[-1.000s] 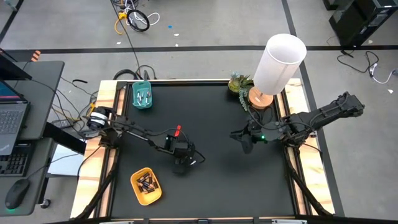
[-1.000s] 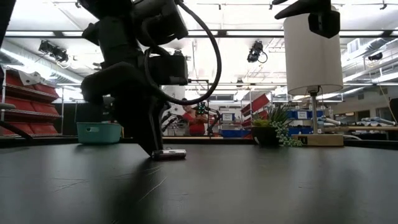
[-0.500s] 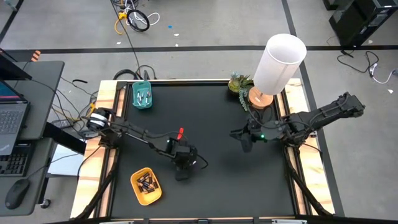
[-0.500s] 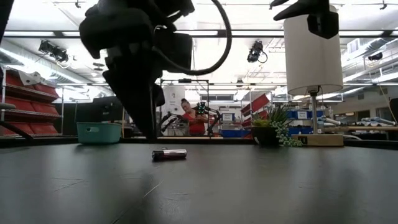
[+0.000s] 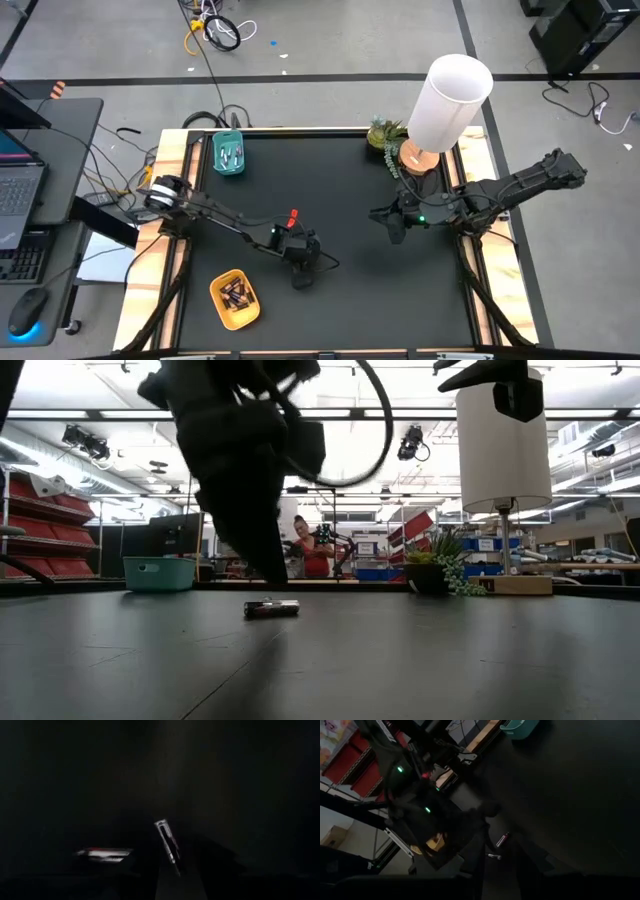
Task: Sort batteries
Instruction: Put the silver battery into the blue bin
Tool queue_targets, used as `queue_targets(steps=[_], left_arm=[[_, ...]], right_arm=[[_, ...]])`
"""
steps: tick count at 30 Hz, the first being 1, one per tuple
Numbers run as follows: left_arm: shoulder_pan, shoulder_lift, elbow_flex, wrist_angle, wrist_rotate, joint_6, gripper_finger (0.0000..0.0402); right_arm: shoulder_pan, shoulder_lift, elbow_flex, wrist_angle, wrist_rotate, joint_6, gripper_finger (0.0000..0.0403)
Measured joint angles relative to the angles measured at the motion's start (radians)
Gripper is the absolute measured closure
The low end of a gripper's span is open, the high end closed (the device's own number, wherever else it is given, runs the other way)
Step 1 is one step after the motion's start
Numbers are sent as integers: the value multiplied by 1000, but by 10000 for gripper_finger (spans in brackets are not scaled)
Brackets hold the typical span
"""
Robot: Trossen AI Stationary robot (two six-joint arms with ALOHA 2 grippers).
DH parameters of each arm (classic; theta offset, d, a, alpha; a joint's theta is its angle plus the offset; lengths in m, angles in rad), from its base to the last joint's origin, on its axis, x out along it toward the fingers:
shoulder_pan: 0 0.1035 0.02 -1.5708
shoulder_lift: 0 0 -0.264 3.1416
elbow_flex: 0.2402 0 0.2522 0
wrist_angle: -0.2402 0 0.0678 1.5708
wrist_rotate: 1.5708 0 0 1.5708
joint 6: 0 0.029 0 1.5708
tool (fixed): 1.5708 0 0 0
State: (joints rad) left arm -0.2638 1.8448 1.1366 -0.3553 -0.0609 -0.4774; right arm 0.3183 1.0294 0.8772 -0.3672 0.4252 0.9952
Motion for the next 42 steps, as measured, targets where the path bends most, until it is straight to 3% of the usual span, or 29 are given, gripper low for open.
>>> queue_targets(steps=[8,13,25,36,42], left_arm=[[-8,97,6,14,9,-53,279],[-12,99,4,11,-4,-5,369],[-8,59,41,-16,-33,52,372],[36,-128,52,-140,-145,103,372],[157,-238,53,-476,-371,175,372]], right_arm=[[2,0,0,30,0,1,316],[2,0,0,30,0,-3,316],[-8,0,0,27,0,-10,316],[-8,0,0,20,18,-10,316],[-8,0,0,23,19,-8,316]])
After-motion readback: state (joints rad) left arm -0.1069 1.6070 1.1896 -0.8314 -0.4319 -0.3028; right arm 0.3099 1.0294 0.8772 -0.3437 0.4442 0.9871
